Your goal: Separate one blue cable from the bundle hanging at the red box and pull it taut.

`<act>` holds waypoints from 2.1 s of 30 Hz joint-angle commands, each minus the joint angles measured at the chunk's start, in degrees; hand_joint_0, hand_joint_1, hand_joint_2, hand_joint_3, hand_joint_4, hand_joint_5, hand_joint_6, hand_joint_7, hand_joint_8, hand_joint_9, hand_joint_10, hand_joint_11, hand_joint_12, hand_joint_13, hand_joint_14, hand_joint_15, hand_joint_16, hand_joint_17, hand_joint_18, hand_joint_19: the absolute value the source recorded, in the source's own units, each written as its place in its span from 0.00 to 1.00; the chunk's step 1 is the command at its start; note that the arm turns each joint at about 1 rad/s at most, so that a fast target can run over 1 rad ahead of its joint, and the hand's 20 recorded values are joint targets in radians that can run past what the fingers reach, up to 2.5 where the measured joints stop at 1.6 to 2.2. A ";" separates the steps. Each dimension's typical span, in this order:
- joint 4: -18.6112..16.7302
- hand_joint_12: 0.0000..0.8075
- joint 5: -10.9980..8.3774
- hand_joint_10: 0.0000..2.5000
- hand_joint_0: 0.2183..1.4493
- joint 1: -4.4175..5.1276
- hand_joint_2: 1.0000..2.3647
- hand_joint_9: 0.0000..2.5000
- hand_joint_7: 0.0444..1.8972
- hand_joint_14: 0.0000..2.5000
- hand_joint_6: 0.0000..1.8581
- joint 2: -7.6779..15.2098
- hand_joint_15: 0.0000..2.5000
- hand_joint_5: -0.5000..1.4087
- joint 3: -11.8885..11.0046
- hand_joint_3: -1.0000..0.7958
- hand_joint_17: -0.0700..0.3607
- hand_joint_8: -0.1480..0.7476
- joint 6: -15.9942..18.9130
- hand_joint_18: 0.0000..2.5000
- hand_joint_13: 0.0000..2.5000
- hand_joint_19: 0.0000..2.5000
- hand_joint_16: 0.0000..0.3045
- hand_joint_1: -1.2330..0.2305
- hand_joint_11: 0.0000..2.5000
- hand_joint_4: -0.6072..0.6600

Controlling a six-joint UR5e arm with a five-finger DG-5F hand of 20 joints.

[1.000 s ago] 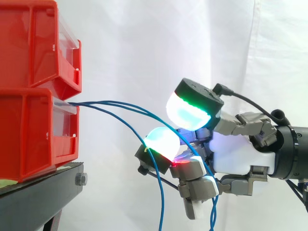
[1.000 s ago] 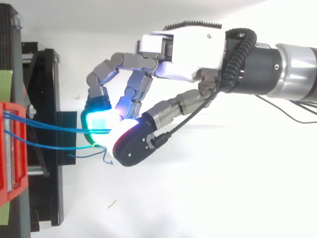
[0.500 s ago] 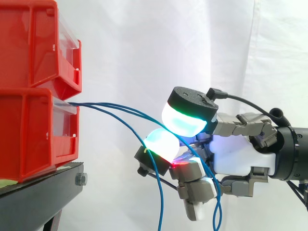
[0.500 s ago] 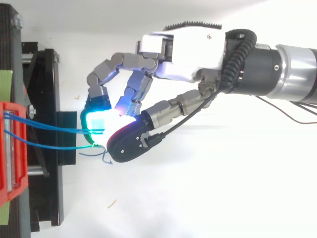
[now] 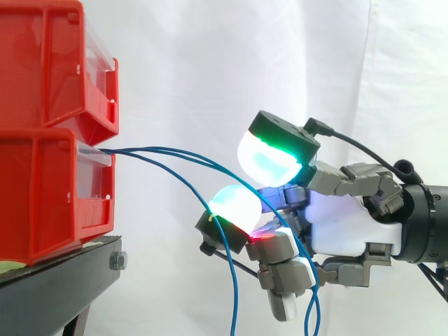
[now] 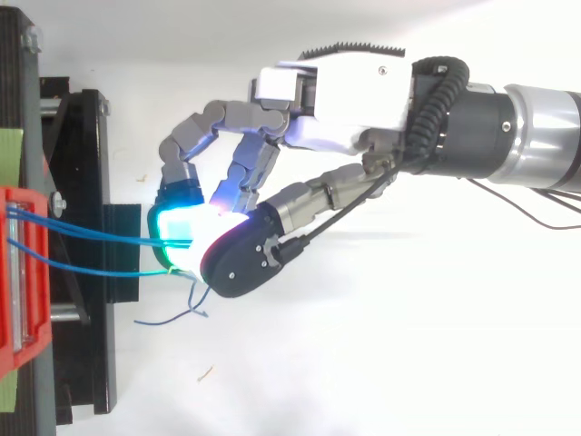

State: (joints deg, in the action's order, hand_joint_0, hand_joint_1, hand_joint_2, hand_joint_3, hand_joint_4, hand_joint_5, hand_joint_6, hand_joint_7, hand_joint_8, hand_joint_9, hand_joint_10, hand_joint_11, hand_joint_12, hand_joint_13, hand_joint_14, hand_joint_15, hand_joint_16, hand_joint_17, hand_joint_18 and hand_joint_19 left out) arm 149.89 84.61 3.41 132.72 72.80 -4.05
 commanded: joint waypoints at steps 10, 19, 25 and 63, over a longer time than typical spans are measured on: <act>0.14 0.49 -0.76 0.01 0.37 0.28 0.01 0.43 0.62 0.01 0.48 0.00 0.44 0.17 0.06 0.43 0.38 0.60 0.45 0.43 0.41 0.26 0.13 0.27 0.44 0.52; 0.14 0.49 -0.85 0.01 0.43 0.28 0.00 0.41 0.58 0.01 0.48 0.00 0.42 0.16 -0.03 0.28 0.38 0.59 0.62 0.42 0.39 0.26 0.13 0.25 0.44 0.55; 0.14 0.49 -1.02 0.01 0.42 0.36 0.00 0.41 0.57 0.01 0.48 0.00 0.42 0.17 0.06 0.28 0.37 0.59 0.62 0.42 0.39 0.25 0.13 0.25 0.44 0.58; 0.32 0.48 -0.93 0.01 0.44 0.45 0.01 0.34 0.55 0.01 0.49 0.00 0.40 0.15 0.50 0.44 0.38 0.59 0.62 0.38 0.34 0.26 0.14 0.25 0.42 0.65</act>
State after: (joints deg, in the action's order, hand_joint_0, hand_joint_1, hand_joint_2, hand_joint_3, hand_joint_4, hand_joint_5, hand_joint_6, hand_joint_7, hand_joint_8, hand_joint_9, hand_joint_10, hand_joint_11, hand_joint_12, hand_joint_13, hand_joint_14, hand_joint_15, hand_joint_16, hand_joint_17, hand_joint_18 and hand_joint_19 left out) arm 150.28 83.65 3.87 132.72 73.28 -3.43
